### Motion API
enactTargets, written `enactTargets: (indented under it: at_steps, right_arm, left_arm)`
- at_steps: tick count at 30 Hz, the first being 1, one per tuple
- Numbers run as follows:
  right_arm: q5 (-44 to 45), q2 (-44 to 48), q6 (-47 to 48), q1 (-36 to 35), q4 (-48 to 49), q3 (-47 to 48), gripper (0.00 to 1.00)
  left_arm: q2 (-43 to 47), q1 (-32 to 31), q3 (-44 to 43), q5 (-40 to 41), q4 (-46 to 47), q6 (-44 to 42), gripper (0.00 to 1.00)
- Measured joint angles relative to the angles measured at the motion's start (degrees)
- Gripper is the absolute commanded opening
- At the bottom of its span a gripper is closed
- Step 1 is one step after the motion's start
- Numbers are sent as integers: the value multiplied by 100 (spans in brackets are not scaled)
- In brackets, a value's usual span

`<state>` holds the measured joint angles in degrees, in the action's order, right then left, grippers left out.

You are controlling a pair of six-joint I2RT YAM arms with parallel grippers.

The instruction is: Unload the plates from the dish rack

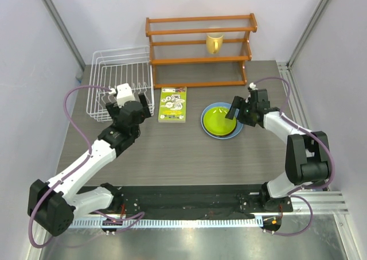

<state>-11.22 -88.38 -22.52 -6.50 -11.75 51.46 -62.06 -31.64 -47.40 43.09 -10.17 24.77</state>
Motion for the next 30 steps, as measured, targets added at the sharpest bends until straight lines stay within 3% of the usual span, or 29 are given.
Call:
enactTargets:
  at_steps: [5, 7, 14, 21, 30]
  right_arm:
    - [466, 304, 70, -2, -205, 2, 92]
    - [782, 568, 125, 0, -302, 7, 100]
    - [2129, 1751, 337, 0, -345, -4, 100]
    - [2977, 2393, 660, -2, 673, -977, 100]
    - [3432, 2415, 1117, -72, 2232, -2623, 100]
  left_arm:
    - [-155, 0, -7, -2, -4, -66, 99]
    - [-308, 0, -31, -13, -39, -98, 100]
    - [-404, 0, -203, -70, -245, -155, 100]
    - [184, 0, -219, -22, -160, -417, 99]
    - [903, 0, 111, 11, 232, -713, 99]
